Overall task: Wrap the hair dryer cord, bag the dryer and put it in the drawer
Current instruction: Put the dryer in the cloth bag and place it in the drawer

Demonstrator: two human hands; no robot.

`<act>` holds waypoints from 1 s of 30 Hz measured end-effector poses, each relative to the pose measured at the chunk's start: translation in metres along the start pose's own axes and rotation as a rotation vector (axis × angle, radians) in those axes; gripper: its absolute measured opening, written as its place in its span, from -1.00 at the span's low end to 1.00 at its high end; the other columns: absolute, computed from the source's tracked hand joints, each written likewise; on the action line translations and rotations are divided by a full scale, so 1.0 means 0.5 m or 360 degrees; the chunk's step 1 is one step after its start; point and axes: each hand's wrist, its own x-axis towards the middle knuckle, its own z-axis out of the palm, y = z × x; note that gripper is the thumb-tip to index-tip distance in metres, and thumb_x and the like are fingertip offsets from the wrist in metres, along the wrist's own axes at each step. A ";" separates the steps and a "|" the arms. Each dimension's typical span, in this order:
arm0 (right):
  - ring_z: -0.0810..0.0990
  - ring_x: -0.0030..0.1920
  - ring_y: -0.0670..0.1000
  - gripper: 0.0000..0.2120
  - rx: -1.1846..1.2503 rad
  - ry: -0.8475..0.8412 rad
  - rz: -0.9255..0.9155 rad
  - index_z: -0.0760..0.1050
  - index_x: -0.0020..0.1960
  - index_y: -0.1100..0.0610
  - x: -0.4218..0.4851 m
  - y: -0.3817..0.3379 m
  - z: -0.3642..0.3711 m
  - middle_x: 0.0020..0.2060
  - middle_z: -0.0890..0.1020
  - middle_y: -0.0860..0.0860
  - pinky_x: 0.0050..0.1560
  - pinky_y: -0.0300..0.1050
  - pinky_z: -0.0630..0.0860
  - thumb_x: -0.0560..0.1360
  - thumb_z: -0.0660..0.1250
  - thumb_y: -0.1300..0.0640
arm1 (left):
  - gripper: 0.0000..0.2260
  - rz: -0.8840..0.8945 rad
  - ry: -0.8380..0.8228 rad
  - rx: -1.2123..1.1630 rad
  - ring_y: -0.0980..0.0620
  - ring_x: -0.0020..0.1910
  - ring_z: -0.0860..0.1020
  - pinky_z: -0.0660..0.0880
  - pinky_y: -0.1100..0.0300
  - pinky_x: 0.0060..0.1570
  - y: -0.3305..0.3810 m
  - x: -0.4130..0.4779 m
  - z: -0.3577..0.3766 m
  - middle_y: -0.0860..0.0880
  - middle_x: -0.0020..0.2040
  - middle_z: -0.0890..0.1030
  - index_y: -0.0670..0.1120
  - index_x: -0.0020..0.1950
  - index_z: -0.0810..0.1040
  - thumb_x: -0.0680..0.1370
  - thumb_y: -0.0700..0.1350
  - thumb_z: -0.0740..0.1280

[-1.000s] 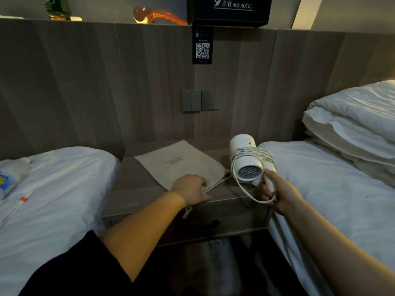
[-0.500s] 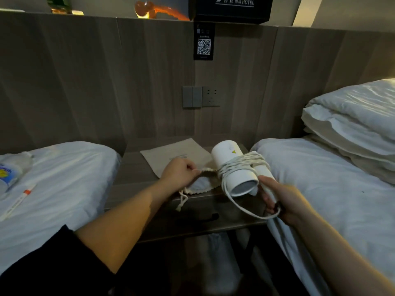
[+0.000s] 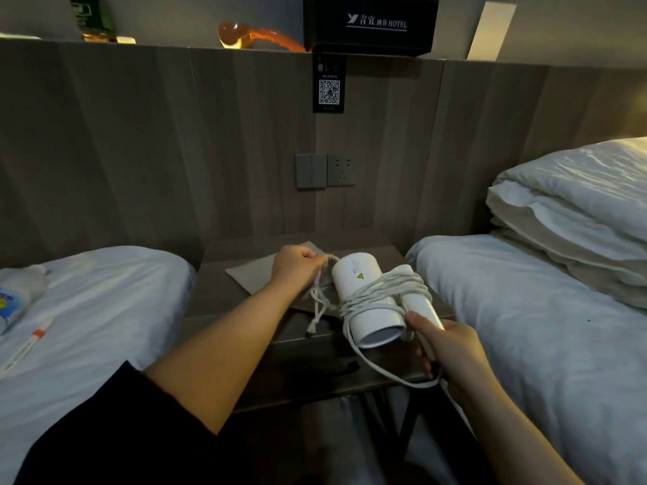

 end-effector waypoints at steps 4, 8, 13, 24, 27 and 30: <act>0.32 -0.70 0.02 -0.65 -0.0106 -0.0075 0.0022 0.46 -0.42 0.23 0.005 -0.001 0.005 -0.65 0.46 0.07 -0.63 -0.24 0.25 0.36 0.44 0.01 | -0.81 0.0185 -0.0062 -0.0077 0.11 -0.33 0.53 0.45 0.20 -0.27 0.021 -0.010 0.012 0.01 -0.36 0.60 -0.08 -0.35 0.60 0.43 -0.03 0.39; 0.32 -0.67 0.01 -0.64 -0.0061 -0.0118 0.0192 0.47 -0.41 0.26 0.019 -0.004 0.015 -0.62 0.46 0.09 -0.61 -0.23 0.25 0.37 0.44 0.01 | -0.86 0.0487 -0.0102 0.0019 0.09 -0.23 0.53 0.46 0.20 -0.20 0.017 -0.033 0.009 0.04 -0.28 0.59 -0.01 -0.29 0.57 0.46 -0.04 0.37; 0.31 -0.68 0.01 -0.62 0.0037 -0.0085 0.0320 0.47 -0.42 0.28 0.042 -0.011 0.018 -0.66 0.44 0.07 -0.60 -0.25 0.25 0.39 0.43 0.01 | -0.90 0.0729 -0.0357 0.0324 0.04 -0.14 0.50 0.47 0.11 -0.06 -0.001 -0.056 -0.001 0.01 -0.14 0.50 -0.05 -0.28 0.52 0.43 -0.15 0.39; 0.44 -0.69 -0.08 -0.66 -0.0421 0.0021 -0.0007 0.55 -0.44 0.21 0.058 -0.009 0.015 -0.68 0.51 0.00 -0.65 -0.30 0.29 0.32 0.46 -0.04 | -0.74 0.0553 -0.0511 0.0845 0.00 0.01 0.52 0.41 0.15 -0.09 0.089 0.004 0.047 0.01 0.01 0.51 0.02 0.06 0.60 0.43 0.06 0.29; 0.43 -0.69 -0.11 -0.66 -0.0568 0.0032 -0.0104 0.54 -0.47 0.17 0.066 -0.005 0.009 -0.70 0.50 -0.03 -0.61 -0.27 0.31 0.32 0.47 -0.05 | -0.78 0.0569 -0.0671 0.1006 0.00 -0.05 0.57 0.48 0.14 -0.14 0.115 0.028 0.056 0.01 -0.03 0.65 -0.01 -0.05 0.66 0.41 0.05 0.35; 0.48 -0.61 -0.06 -0.66 -0.0689 0.0046 -0.0172 0.55 -0.46 0.17 0.072 -0.004 0.005 -0.69 0.50 -0.05 -0.56 -0.24 0.34 0.31 0.48 -0.06 | -0.85 0.0599 -0.0679 0.1085 0.01 -0.13 0.58 0.43 0.17 -0.24 0.127 0.044 0.064 0.00 -0.11 0.66 -0.04 -0.14 0.67 0.41 0.01 0.39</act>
